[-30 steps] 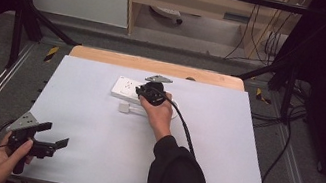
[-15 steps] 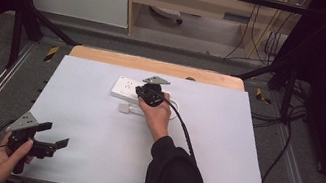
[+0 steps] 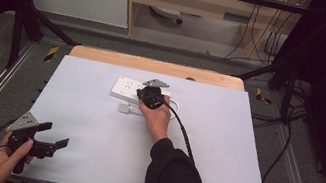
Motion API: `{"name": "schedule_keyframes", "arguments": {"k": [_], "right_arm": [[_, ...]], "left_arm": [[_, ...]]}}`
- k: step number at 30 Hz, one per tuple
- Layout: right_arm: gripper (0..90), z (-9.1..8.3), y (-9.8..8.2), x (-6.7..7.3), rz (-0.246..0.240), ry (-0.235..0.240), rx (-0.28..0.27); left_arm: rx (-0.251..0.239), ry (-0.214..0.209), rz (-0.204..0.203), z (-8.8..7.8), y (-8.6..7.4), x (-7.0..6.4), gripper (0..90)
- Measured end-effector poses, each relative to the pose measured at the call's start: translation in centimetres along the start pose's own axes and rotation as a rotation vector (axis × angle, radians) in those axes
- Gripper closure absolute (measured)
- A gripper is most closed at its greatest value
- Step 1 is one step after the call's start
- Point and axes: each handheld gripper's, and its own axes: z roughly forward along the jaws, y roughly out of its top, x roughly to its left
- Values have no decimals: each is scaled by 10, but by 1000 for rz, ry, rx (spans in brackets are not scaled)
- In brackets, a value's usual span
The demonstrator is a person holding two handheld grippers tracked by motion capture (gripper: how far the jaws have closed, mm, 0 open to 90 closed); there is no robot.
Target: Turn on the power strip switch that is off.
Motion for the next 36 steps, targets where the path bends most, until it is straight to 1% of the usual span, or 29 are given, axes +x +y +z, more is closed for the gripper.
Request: {"name": "schedule_keyframes", "arguments": {"k": [5,12,21,30,36], "right_arm": [[900,1,-5,-1,-2,-5,1],[900,4,-5,2,-3,-6,0],[900,4,-6,2,-9,-10,-2],[900,5,-7,2,-24,-12,-6],[900,5,-7,2,-23,-13,-11]], "left_arm": [[1,0,1,0,0,0,78],[0,0,0,0,0,0,78],[1,-1,1,0,0,0,78],[2,0,5,0,0,-1,78],[1,0,4,0,0,0,78]]}}
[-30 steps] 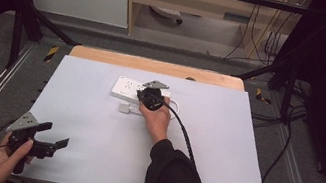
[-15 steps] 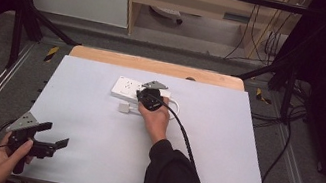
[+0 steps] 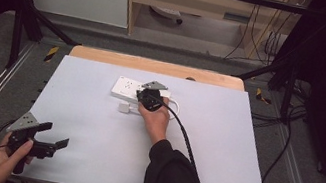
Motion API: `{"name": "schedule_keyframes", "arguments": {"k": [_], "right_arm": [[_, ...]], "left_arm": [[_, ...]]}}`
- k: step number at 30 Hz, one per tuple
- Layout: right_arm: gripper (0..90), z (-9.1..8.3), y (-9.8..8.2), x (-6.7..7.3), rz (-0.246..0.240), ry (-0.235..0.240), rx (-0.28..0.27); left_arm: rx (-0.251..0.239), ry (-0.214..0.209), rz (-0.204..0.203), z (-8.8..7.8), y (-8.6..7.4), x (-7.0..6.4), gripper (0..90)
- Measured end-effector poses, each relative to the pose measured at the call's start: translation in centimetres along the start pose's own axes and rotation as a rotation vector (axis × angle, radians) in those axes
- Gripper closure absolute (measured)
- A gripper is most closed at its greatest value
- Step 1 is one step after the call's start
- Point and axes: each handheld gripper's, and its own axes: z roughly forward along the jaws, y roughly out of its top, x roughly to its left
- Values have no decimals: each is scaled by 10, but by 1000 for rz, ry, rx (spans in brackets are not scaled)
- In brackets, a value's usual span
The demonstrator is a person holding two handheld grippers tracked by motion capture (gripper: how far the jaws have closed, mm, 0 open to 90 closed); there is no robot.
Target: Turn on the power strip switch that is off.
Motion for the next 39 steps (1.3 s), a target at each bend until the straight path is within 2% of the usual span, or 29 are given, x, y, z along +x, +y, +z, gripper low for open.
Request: {"name": "schedule_keyframes", "arguments": {"k": [20,29,33,37,39], "right_arm": [[900,0,-1,0,-4,6,-10],[900,0,-2,0,10,11,-11],[900,0,-4,-2,44,20,-26],[900,-2,-6,-8,54,-1,-15],[900,-3,-6,-10,35,1,-10]], "left_arm": [[1,1,0,0,0,0,78],[2,1,0,0,0,0,79],[3,1,-1,0,0,0,79],[3,1,0,0,0,0,79],[3,1,0,1,0,0,79]]}}
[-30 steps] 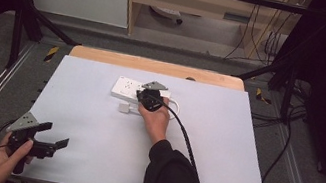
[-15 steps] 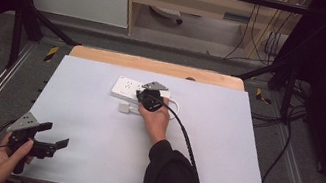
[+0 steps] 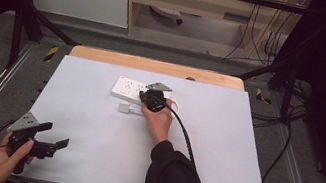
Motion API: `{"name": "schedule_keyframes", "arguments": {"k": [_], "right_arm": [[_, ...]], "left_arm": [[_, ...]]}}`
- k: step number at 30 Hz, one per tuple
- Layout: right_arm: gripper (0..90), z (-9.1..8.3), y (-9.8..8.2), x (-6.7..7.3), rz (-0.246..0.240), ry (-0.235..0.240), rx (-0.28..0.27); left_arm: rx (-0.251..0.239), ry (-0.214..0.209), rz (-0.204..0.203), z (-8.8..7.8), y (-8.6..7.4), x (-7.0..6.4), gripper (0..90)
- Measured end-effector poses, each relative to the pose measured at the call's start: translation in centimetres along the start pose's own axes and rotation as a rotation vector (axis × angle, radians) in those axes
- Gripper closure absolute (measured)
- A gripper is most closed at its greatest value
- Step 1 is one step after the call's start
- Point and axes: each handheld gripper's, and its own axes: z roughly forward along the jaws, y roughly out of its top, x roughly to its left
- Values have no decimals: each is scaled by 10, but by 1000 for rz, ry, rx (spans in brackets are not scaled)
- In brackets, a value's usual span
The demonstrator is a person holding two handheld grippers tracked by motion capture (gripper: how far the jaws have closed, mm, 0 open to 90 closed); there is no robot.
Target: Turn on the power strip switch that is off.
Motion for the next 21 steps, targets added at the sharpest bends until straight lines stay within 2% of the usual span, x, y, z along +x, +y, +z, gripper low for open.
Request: {"name": "schedule_keyframes", "arguments": {"k": [6,21], "right_arm": [[900,0,1,-1,13,10,8],[900,2,3,0,12,-6,12]], "left_arm": [[1,1,0,0,0,0,79],[0,1,0,0,0,0,79]]}}
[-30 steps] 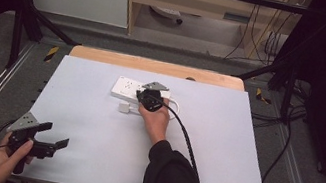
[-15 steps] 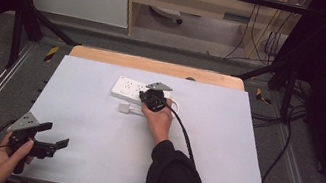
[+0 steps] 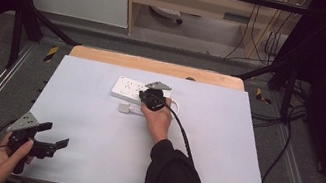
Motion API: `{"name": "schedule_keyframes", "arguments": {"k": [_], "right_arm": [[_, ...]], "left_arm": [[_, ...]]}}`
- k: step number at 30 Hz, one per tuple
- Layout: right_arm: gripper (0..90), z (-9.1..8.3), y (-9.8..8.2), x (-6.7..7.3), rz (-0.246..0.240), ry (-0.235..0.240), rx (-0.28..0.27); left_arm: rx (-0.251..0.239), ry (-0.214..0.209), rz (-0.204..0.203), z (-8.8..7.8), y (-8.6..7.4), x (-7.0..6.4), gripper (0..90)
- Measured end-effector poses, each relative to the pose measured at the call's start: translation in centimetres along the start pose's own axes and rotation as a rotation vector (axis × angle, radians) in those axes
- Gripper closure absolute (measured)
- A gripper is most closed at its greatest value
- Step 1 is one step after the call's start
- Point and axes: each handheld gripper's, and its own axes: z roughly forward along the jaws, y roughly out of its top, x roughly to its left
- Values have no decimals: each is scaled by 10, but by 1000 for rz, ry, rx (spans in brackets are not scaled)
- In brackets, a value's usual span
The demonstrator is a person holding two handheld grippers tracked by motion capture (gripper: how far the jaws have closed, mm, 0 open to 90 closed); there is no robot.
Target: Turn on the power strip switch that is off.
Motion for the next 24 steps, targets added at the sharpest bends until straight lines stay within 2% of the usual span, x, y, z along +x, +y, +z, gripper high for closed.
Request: {"name": "schedule_keyframes", "arguments": {"k": [4,9,18,24], "right_arm": [[900,-2,1,-3,25,-1,-8],[900,-5,4,-4,10,-6,-10],[899,-9,9,-2,14,7,-25],[866,-12,11,-3,18,7,-23]], "left_arm": [[0,0,0,0,0,0,79],[0,-1,1,0,0,0,79],[0,0,1,0,0,0,79],[0,0,1,0,0,0,79]]}}
